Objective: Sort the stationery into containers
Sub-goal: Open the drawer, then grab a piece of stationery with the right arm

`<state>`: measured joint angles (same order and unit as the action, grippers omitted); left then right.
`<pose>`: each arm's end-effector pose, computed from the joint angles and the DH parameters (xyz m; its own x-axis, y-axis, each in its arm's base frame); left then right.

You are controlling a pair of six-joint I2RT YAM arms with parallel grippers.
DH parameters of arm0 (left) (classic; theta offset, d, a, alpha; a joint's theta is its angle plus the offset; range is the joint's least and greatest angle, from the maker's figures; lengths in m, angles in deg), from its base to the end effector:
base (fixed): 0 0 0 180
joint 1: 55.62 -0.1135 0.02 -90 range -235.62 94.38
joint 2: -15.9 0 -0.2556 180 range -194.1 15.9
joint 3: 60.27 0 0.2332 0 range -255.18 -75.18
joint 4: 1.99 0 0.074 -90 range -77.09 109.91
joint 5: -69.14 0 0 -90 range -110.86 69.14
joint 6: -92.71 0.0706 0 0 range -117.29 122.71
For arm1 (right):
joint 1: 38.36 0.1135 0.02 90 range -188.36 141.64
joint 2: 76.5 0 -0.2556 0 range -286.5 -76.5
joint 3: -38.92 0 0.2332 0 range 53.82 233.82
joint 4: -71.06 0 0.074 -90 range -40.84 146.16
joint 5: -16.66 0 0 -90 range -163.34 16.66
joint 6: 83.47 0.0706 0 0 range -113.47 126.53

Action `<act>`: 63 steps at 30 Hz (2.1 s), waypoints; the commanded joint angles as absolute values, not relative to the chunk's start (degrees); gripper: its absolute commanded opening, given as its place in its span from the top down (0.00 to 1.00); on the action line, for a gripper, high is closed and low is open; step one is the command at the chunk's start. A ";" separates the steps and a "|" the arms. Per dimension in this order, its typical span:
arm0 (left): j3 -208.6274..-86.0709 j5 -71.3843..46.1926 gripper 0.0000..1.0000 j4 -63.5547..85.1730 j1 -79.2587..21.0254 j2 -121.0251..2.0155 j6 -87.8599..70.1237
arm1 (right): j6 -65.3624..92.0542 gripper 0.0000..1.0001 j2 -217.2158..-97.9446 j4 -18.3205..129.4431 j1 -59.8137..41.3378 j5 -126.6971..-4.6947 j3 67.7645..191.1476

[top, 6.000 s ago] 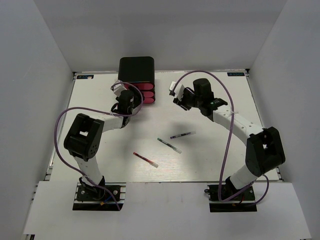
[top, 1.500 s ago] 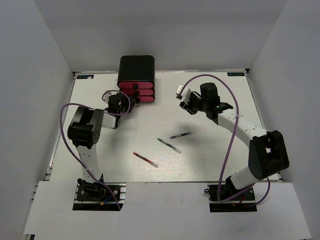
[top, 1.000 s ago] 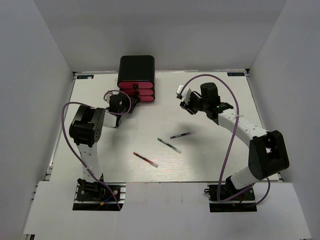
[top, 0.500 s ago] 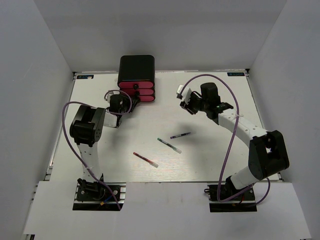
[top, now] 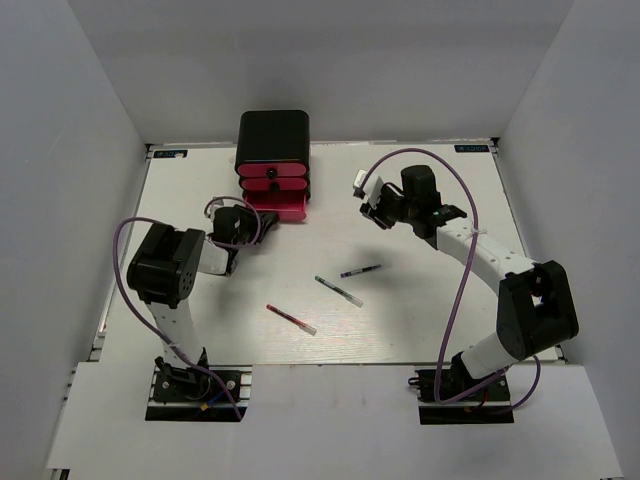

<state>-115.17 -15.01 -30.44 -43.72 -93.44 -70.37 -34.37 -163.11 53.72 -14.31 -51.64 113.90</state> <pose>0.3605 -0.0833 0.1018 -0.4068 -0.8869 -0.2189 -0.3244 0.3643 -0.8730 0.3139 0.1687 0.2540 0.1070 -0.6184 -0.7785 -0.7991 0.4124 -0.4375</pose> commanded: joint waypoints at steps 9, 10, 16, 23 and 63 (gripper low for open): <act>-111.92 -14.70 0.27 -26.04 -43.58 -86.94 -66.55 | -40.47 0.34 -161.49 50.36 -14.28 -43.65 113.85; -111.92 -14.70 0.24 -25.41 -43.58 -86.93 -65.85 | -41.10 0.29 -161.49 48.96 -14.37 -43.02 113.85; -111.31 -13.66 0.14 -23.65 -43.58 -82.37 -62.94 | -45.31 0.10 -161.93 42.10 -14.63 -32.67 114.20; -105.60 -12.33 0.15 -17.77 -44.10 -72.54 -57.50 | -61.92 0.10 -164.64 21.11 -13.67 -18.87 116.22; -107.51 -14.10 0.44 57.46 -43.66 -40.32 -69.11 | -26.34 0.58 -175.72 49.92 4.79 -49.60 105.67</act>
<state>-101.31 -15.47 50.30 -43.87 -33.92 -70.35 -27.86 -173.45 49.26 4.16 -48.19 104.10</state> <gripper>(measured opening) 0.555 0.432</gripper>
